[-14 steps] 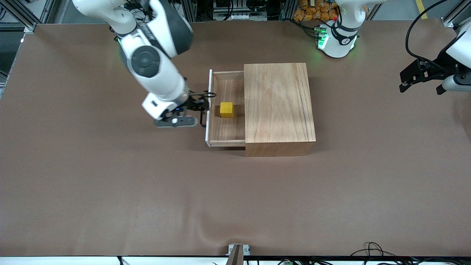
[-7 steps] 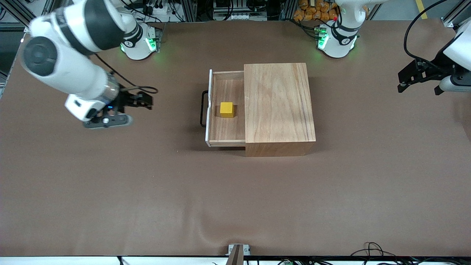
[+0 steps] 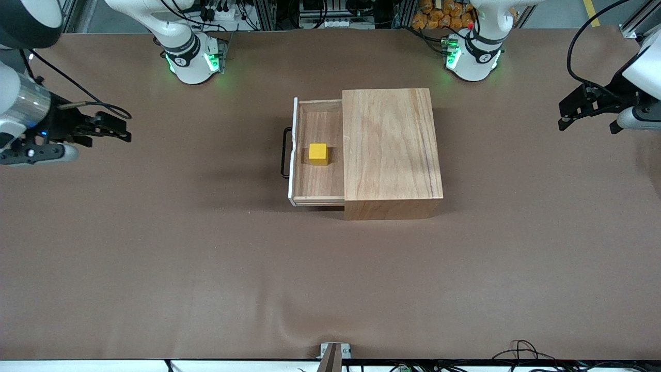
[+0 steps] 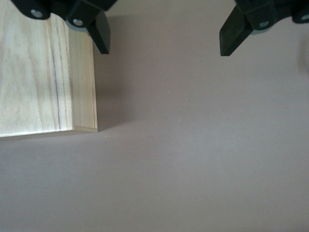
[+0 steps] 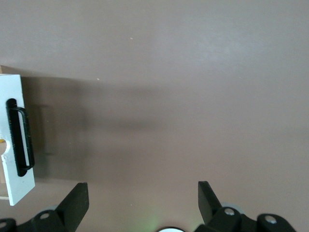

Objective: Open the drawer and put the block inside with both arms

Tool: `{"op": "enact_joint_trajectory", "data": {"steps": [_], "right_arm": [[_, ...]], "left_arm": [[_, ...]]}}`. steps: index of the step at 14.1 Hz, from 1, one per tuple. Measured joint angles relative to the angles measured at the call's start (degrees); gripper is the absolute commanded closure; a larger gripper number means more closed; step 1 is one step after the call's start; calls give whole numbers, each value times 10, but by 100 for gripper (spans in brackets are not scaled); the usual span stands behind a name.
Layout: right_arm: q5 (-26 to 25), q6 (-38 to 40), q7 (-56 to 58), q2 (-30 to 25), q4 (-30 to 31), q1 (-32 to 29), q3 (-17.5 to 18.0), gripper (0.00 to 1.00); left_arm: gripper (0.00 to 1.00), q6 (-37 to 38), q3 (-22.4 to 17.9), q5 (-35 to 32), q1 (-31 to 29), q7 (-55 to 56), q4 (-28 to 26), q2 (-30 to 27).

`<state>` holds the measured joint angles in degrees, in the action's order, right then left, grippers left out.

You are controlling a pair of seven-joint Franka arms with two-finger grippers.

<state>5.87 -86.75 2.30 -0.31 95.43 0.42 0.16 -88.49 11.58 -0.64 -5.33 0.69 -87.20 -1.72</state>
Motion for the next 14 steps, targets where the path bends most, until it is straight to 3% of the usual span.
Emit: {"op": "enact_joint_trajectory", "data": {"steps": [6,14], "right_arm": [[-39,51,6,-23,-37,-11,1,0],[-40,63,6,-38,-37,-2,2,0]], "left_arm": [[0,0,-72,0,74,0,0,0],[0,4,-81,0,85,0,0,0]]}}
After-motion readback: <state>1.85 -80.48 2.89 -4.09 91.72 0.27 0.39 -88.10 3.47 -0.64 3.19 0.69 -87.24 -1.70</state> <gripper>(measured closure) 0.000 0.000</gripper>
